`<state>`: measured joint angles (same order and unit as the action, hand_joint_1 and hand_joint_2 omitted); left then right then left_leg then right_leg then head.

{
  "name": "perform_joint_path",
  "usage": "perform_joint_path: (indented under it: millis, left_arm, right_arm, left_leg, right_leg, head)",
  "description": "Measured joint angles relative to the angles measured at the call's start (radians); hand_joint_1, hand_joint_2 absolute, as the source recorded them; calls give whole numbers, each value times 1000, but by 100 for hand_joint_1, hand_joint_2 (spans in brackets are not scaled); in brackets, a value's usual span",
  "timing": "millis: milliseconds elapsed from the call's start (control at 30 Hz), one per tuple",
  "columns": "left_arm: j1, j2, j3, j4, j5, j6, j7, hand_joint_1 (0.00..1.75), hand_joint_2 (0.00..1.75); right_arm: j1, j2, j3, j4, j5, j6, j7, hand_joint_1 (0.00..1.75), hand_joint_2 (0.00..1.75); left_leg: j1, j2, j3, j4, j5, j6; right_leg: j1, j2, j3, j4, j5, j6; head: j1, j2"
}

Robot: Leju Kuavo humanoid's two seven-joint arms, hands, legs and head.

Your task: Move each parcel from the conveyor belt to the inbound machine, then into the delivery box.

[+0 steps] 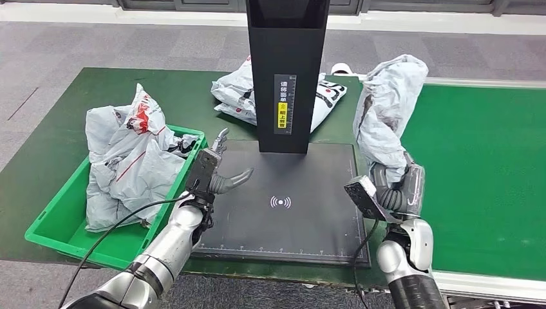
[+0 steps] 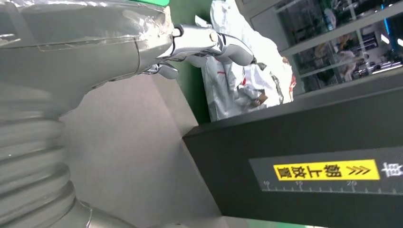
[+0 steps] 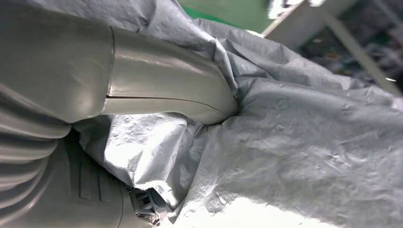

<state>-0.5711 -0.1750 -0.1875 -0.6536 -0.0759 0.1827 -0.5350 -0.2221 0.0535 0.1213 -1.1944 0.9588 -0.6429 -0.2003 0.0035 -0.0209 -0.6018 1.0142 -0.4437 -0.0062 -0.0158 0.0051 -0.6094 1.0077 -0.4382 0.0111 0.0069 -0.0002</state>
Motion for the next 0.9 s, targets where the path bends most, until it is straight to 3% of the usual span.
perform_joint_path:
  millis: [300, 400, 500, 700, 767, 833, 900]
  left_arm:
    - [2, 1, 18, -12, -8, 1, -4, 0, 175]
    - [2, 1, 19, -14, -8, 2, -14, 0, 175]
    - [2, -1, 21, -15, -1, 0, -24, 0, 175]
    - [-7, -8, 25, -15, 2, 2, -34, 0, 175]
    - [-10, -12, 25, -15, 7, 1, -29, 0, 175]
    - [-15, -14, 25, -15, 12, -1, -22, 0, 175]
    - [-24, -16, 25, -14, 17, -1, -18, 0, 175]
  right_arm:
    - [28, 13, 17, -96, -18, -9, -7, 175, 175]
    - [36, 19, 29, -118, -33, -22, -47, 175, 175]
    - [43, 28, 68, -153, -30, -41, -78, 175, 175]
    - [34, 33, 150, -170, -43, -32, -54, 175, 175]
    - [14, 33, 180, -144, -57, 32, 3, 175, 175]
    - [-35, 33, 219, -60, -84, 205, 82, 175, 175]
    - [-84, 34, 261, 65, -105, 374, 101, 175, 175]
  left_leg:
    - [-1, 0, 0, 0, 0, 0]
    - [-1, 0, 0, 0, 0, 0]
    - [0, 1, 0, 0, 0, 0]
    - [0, 1, 0, 0, 0, 0]
    - [0, 2, 0, 0, 0, 0]
    - [0, 4, 0, 0, 0, 0]
    - [0, 5, 1, 0, 1, 0]
  right_leg:
    - [-1, 0, 0, 0, 1, 0]
    - [-1, 0, 0, 0, 1, 0]
    - [0, 1, -1, 0, 1, 0]
    - [0, 1, -1, 0, 0, 0]
    - [0, 2, -1, 0, 1, 0]
    - [0, 3, -1, 0, 1, 0]
    - [0, 4, -1, 0, 2, -1]
  head:
    - [0, 0]
    - [0, 0]
    - [0, 0]
    - [0, 0]
    - [0, 0]
    - [0, 0]
    - [0, 0]
